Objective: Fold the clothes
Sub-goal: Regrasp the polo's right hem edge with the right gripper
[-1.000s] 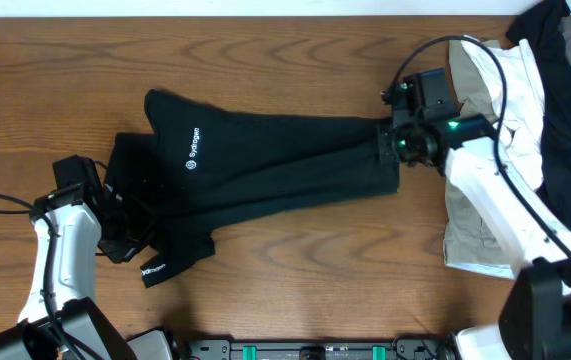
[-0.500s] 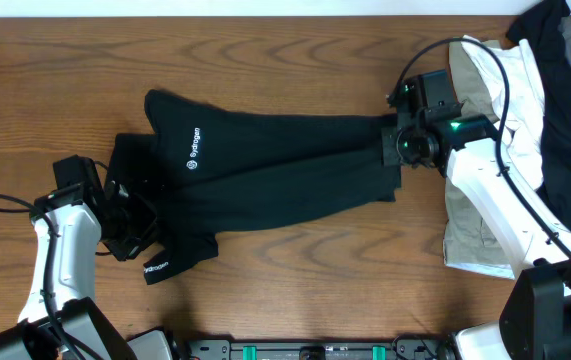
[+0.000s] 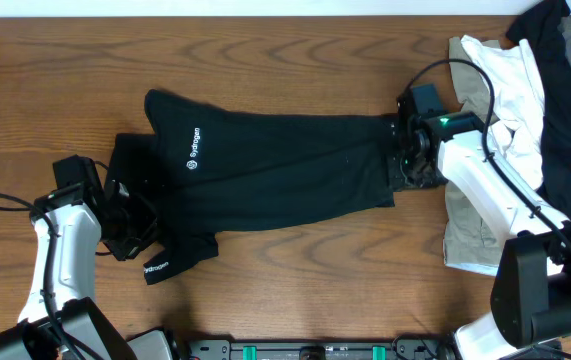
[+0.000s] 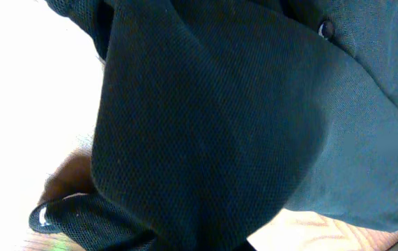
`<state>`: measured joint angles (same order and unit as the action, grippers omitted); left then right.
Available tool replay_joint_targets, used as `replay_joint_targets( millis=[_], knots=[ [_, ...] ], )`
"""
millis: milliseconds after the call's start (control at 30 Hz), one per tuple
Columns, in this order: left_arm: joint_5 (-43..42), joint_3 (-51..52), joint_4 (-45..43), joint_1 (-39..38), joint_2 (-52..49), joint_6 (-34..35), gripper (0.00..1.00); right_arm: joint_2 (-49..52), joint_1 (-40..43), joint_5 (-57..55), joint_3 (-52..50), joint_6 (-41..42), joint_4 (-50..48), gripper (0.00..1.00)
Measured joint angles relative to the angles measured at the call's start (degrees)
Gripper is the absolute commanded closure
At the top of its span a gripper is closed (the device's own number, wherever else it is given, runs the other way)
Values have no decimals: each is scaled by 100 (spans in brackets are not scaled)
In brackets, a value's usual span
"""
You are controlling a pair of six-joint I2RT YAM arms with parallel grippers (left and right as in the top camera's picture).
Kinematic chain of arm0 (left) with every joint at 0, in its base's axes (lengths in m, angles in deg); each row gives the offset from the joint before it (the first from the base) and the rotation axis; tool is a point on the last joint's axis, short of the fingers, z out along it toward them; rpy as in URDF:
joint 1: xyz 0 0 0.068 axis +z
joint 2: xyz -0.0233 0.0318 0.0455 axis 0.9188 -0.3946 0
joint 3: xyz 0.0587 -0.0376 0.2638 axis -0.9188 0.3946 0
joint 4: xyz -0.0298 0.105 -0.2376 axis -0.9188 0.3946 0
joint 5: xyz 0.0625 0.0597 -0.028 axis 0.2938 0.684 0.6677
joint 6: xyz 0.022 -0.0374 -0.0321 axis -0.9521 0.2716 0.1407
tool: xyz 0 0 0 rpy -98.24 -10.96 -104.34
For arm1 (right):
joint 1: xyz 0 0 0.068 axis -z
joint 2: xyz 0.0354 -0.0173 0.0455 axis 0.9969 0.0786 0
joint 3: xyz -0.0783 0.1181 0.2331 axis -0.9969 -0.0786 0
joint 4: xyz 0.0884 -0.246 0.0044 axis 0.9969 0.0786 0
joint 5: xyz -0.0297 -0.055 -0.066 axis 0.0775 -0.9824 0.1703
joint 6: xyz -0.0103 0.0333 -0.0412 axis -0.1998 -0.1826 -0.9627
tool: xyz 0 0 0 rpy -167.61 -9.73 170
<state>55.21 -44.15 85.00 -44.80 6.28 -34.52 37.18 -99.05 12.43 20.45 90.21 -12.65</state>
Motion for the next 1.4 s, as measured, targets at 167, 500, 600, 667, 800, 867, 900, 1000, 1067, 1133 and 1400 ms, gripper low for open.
replay_joint_targets(
  millis=[167, 500, 600, 667, 800, 867, 900, 1000, 1067, 1133, 1400],
  knots=[
    [0, 0, 0, 0, 0, -2, 94, 0, 0, 339, -297, 2, -214, 65],
    [-2, 0, 2, 0, 0, -81, 94, 9, 0, 804, -1429, 90, -1453, 63],
    [-2, 0, 0, 0, 0, -83, 94, 9, 0, 824, -1659, 114, -1869, 63],
    [-2, 0, 0, 0, 0, -83, 94, -15, 0, 855, -1711, 164, -2105, 63],
    [-9, 0, 0, 0, 0, -83, 94, -50, 0, 898, -1788, 232, -2302, 60],
    [-9, 0, 0, 0, 0, -83, 94, -61, 0, 914, -1799, 251, -2319, 59],
    [-9, 0, 0, 0, 0, -83, 94, -63, 0, 925, -1799, 260, -2321, 57],
    [9, 0, 0, 0, 0, -83, 94, -70, 0, 979, -1801, 293, -2312, 48],
    [9, 0, 0, 0, 0, -83, 94, -76, 0, 1023, -1801, 306, -2282, 40],
    [9, 0, 2, 0, 0, -83, 94, -92, 0, 1102, -1797, 323, -2260, 37],
    [9, 0, 2, 0, 0, -83, 94, -103, 0, 1217, -1801, 369, -2317, 38]
  ],
)
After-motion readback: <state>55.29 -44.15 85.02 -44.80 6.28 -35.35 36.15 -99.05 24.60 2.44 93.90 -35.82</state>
